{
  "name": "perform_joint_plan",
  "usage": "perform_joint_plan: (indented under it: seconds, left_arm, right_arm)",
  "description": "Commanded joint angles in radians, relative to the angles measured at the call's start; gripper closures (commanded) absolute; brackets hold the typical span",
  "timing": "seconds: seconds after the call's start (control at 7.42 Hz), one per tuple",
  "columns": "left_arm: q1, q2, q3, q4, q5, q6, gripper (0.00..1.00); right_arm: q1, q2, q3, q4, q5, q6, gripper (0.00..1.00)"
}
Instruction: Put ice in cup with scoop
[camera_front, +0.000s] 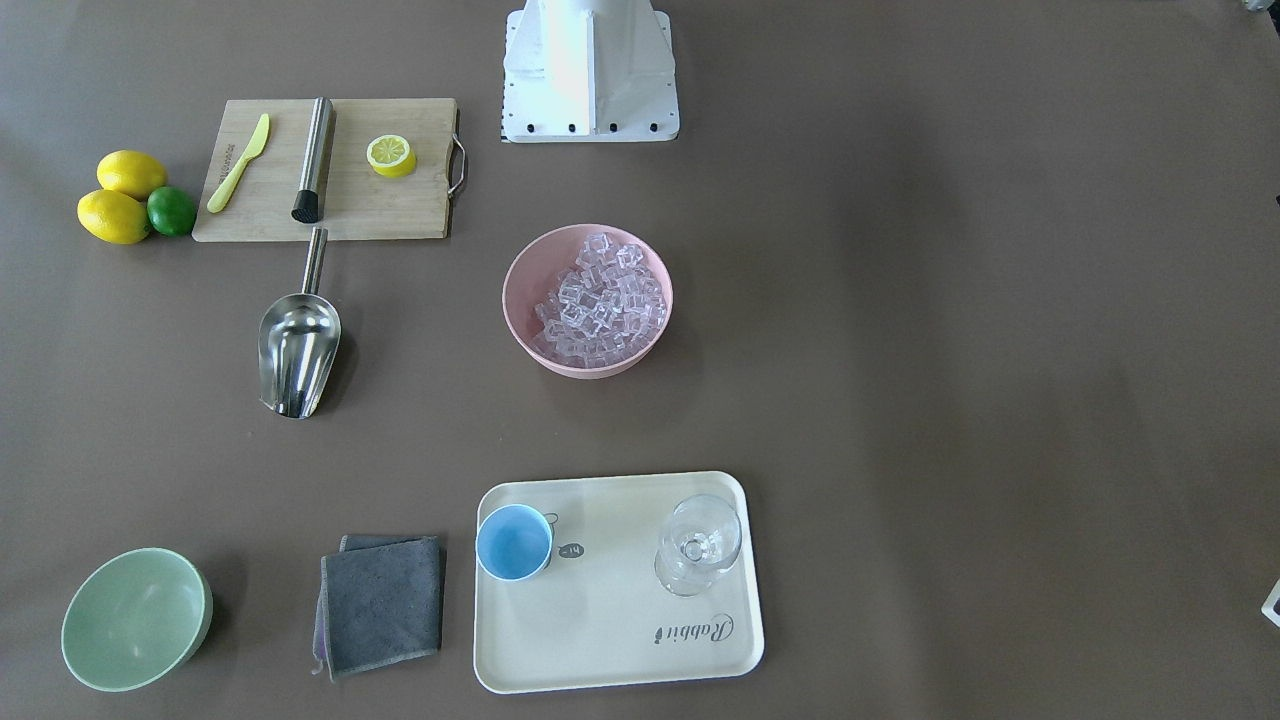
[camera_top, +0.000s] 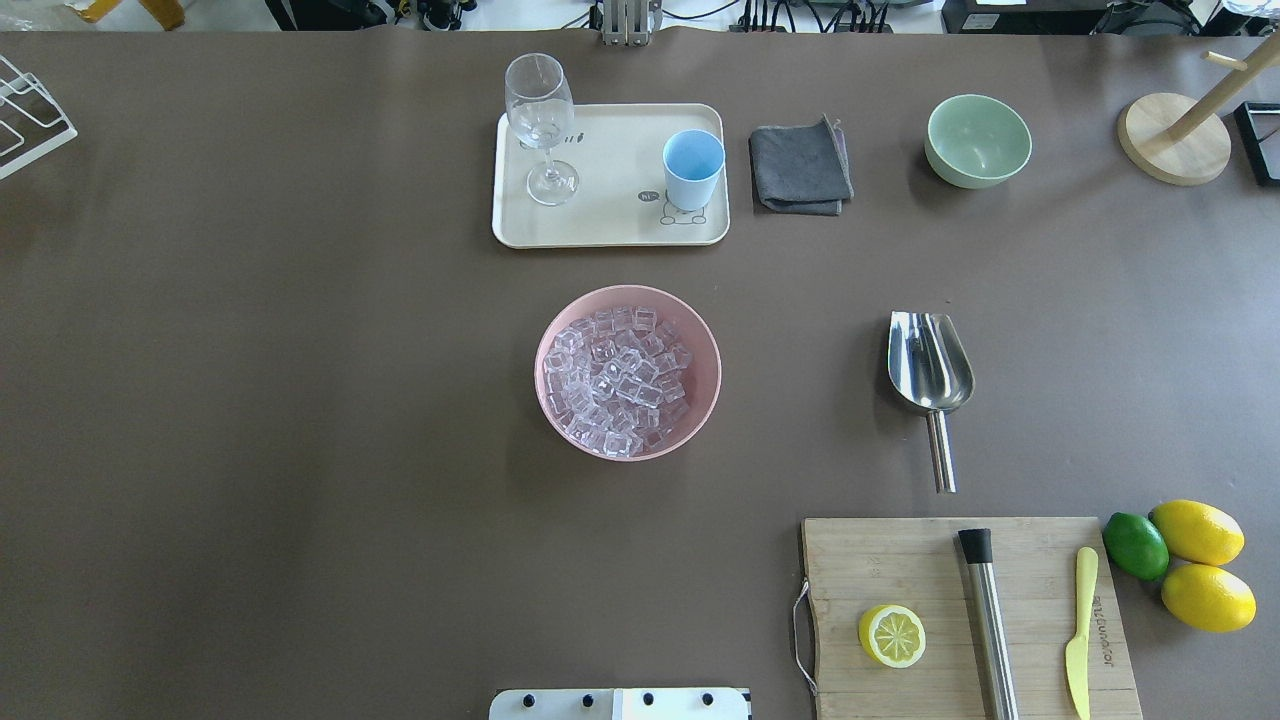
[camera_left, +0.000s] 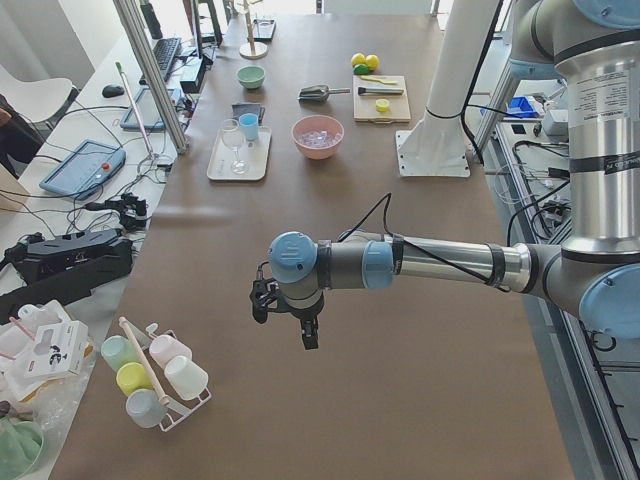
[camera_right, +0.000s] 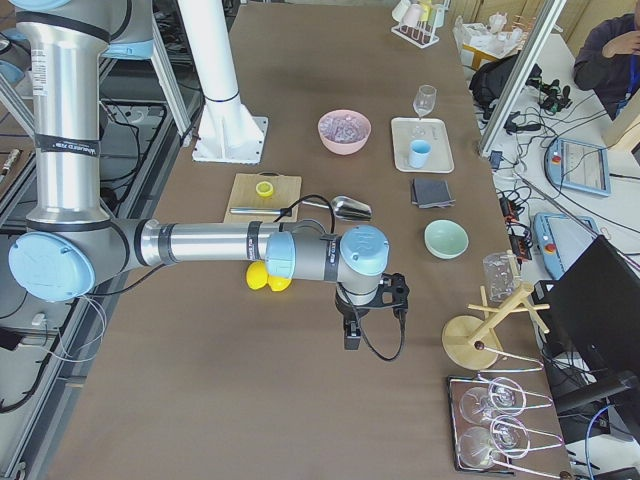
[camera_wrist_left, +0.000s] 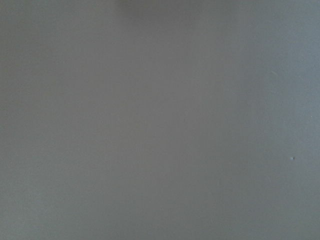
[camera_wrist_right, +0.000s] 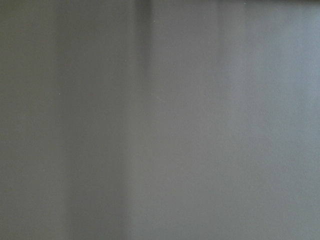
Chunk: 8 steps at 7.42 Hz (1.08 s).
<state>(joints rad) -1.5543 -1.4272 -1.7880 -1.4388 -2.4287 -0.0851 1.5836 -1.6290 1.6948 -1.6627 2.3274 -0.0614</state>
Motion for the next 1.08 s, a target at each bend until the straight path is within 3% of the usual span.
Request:
perform_joint_plan:
  seconds: [0.0,0.67,0.94]
  left_arm:
    - [-0.006,0.005,-0.002,0.000,0.003,0.004,0.02]
    - [0.000,0.002,-0.005,-0.011,-0.006,0.005,0.02]
    - [0.002,-0.024,-0.013,-0.044,-0.051,0.005,0.02]
  right_arm:
    - [-0.001,-0.009,0.006,0.001,0.003,0.000,0.00]
    - [0.001,-0.008,0.009,0.017,0.001,-0.005,0.00]
    - [-0.001,-0.011,0.075,0.014,0.009,0.052,0.01]
